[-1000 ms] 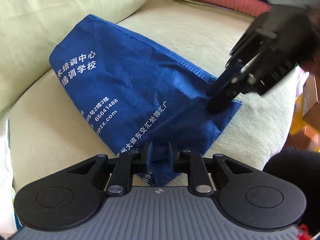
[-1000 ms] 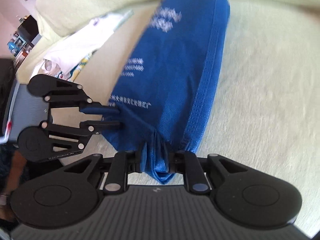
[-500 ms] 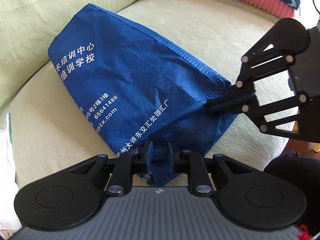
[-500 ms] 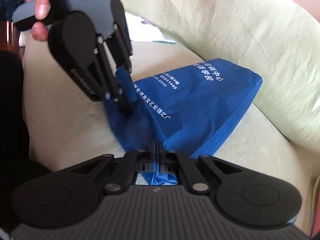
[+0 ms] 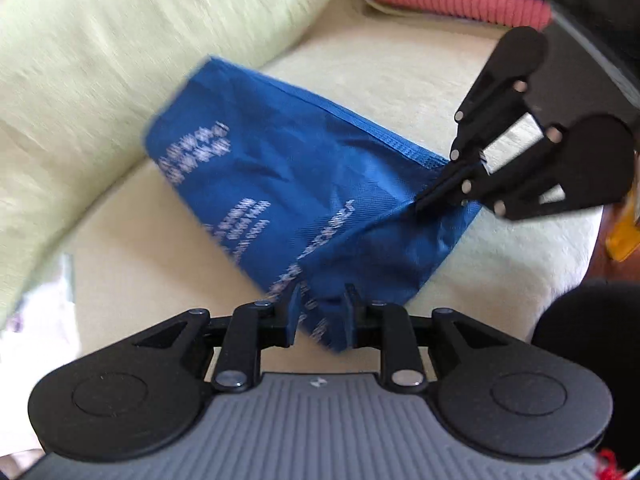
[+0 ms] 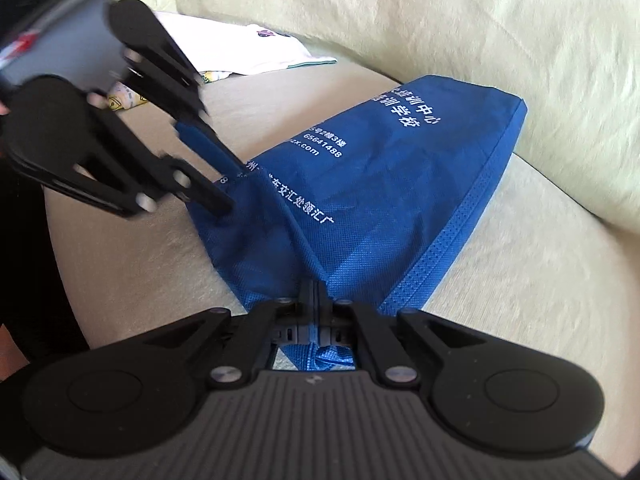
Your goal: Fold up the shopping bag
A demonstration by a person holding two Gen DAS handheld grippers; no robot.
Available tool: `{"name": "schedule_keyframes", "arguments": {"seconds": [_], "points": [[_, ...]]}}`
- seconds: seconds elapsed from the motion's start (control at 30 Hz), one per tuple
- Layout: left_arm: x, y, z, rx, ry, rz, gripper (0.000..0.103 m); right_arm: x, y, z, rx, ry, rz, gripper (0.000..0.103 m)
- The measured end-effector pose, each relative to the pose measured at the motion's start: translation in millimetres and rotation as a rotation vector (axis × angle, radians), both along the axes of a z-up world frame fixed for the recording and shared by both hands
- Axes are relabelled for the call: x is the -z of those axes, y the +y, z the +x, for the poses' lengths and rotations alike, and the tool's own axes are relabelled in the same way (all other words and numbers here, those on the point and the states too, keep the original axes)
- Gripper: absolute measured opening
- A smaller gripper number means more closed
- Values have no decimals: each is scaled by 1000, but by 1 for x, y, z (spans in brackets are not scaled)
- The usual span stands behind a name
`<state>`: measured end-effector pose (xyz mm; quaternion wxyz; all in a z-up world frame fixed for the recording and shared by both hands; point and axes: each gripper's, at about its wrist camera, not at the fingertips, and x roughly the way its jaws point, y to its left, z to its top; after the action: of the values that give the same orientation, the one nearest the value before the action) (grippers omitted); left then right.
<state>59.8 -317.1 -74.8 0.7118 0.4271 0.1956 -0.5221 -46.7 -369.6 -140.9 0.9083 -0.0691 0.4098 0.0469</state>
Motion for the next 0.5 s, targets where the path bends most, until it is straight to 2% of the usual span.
{"name": "schedule_keyframes", "arguments": {"seconds": [0.07, 0.2, 0.3, 0.37, 0.47, 0.5], "points": [[6, 15, -18, 138, -149, 19, 32, -1, -2, -1, 1, 7, 16, 0], [34, 17, -36, 370, -361, 163, 34, -2, -8, -1, -6, 19, 50, 0], [46, 14, -36, 492, -440, 215, 37, -4, -15, 2, -11, 37, 88, 0], [49, 12, -34, 559, -476, 236, 44, -4, -21, 4, -10, 46, 117, 0], [56, 14, -32, 664, -574, 235, 60, -3, -27, 4, -19, 50, 153, 0], [58, 15, -31, 691, -597, 233, 61, -3, -29, 5, -19, 51, 166, 0]]}}
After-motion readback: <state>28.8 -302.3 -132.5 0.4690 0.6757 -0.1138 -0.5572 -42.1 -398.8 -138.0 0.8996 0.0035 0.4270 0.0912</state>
